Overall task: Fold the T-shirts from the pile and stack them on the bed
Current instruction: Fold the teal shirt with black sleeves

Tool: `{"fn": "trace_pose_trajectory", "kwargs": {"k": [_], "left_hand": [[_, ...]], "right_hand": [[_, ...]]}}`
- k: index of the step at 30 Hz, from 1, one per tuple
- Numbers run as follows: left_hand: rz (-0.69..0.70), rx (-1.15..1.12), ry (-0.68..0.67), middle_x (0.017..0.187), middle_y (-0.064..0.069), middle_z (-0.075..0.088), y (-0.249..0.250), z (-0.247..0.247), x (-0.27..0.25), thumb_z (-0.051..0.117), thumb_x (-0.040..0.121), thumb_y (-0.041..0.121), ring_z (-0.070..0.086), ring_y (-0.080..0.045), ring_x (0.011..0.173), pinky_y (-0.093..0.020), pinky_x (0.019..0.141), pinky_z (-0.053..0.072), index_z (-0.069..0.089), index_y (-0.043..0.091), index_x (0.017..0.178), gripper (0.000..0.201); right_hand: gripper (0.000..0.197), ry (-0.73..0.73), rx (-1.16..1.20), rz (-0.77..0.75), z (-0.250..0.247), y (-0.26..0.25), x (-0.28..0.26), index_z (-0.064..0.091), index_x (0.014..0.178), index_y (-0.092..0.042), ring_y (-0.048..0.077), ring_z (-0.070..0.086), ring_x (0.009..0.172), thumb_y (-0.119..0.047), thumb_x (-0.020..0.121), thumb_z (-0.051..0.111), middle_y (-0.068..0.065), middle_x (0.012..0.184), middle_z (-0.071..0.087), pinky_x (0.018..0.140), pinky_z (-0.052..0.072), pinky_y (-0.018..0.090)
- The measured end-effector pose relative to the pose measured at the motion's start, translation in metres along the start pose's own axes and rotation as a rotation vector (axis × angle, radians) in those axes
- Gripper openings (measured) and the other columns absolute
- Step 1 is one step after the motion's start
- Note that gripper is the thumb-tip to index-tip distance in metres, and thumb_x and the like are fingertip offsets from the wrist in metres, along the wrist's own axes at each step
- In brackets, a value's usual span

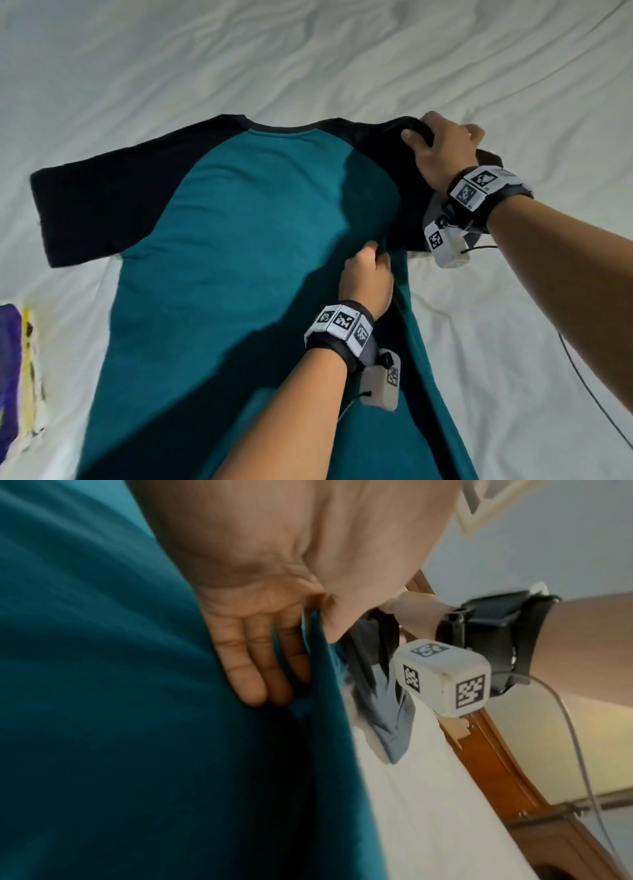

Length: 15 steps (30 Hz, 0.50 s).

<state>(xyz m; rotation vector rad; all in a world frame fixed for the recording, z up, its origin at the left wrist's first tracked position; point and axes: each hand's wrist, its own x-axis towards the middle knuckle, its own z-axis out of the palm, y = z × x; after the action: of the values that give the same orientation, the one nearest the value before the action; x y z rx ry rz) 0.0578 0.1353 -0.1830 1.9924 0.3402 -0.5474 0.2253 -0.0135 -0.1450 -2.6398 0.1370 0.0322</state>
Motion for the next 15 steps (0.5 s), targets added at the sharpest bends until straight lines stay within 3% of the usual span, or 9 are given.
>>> {"fn": "trace_pose_trajectory", "kwargs": {"k": [3, 6, 8, 12, 15], "left_hand": [[-0.059, -0.187, 0.058, 0.107, -0.016, 0.07, -0.022, -0.028, -0.011, 0.048, 0.098, 0.024, 0.063, -0.036, 0.101, -0.038, 0.088, 0.051, 0.063, 0.008, 0.115, 0.027], [-0.06, -0.236, 0.127, 0.089, -0.01, 0.068, -0.044, -0.055, -0.018, 0.047, 0.103, 0.013, 0.061, -0.026, 0.081, -0.038, 0.077, 0.048, 0.06, 0.011, 0.096, 0.015], [-0.069, -0.219, 0.174, 0.087, -0.011, 0.067, -0.055, -0.07, -0.018, 0.046, 0.104, 0.011, 0.059, -0.029, 0.081, -0.038, 0.074, 0.044, 0.057, 0.009, 0.097, 0.013], [-0.122, -0.151, 0.175, 0.099, -0.012, 0.067, -0.068, -0.084, -0.015, 0.049, 0.103, 0.015, 0.061, -0.033, 0.092, -0.033, 0.075, 0.042, 0.049, 0.017, 0.109, 0.006], [-0.118, -0.003, 0.148, 0.104, -0.013, 0.067, -0.071, -0.085, -0.014, 0.044, 0.103, 0.017, 0.063, -0.038, 0.095, -0.044, 0.084, 0.05, 0.044, 0.022, 0.118, 0.016]], "right_hand": [[0.033, -0.005, 0.048, -0.052, 0.017, -0.036, 0.0, 0.061, 0.109, -0.016, 0.033, 0.058, 0.103, -0.047, 0.101, 0.051, 0.002, 0.092, 0.063, 0.102, 0.024, 0.04], [0.034, -0.032, 0.032, -0.095, 0.04, -0.073, 0.001, 0.063, 0.109, -0.018, 0.033, 0.058, 0.104, -0.048, 0.1, 0.051, 0.006, 0.104, 0.07, 0.101, 0.026, 0.041], [0.032, -0.058, 0.013, -0.105, 0.055, -0.094, 0.002, 0.062, 0.111, -0.02, 0.033, 0.059, 0.106, -0.048, 0.1, 0.05, 0.006, 0.11, 0.071, 0.102, 0.027, 0.042], [0.029, -0.137, -0.051, -0.091, 0.08, -0.117, 0.009, 0.063, 0.114, -0.024, 0.031, 0.06, 0.107, -0.046, 0.099, 0.05, 0.005, 0.109, 0.07, 0.101, 0.026, 0.042], [0.038, -0.229, -0.169, -0.031, 0.099, -0.119, 0.008, 0.056, 0.128, -0.024, 0.03, 0.057, 0.118, -0.048, 0.099, 0.048, 0.006, 0.121, 0.067, 0.104, 0.025, 0.045]]}}
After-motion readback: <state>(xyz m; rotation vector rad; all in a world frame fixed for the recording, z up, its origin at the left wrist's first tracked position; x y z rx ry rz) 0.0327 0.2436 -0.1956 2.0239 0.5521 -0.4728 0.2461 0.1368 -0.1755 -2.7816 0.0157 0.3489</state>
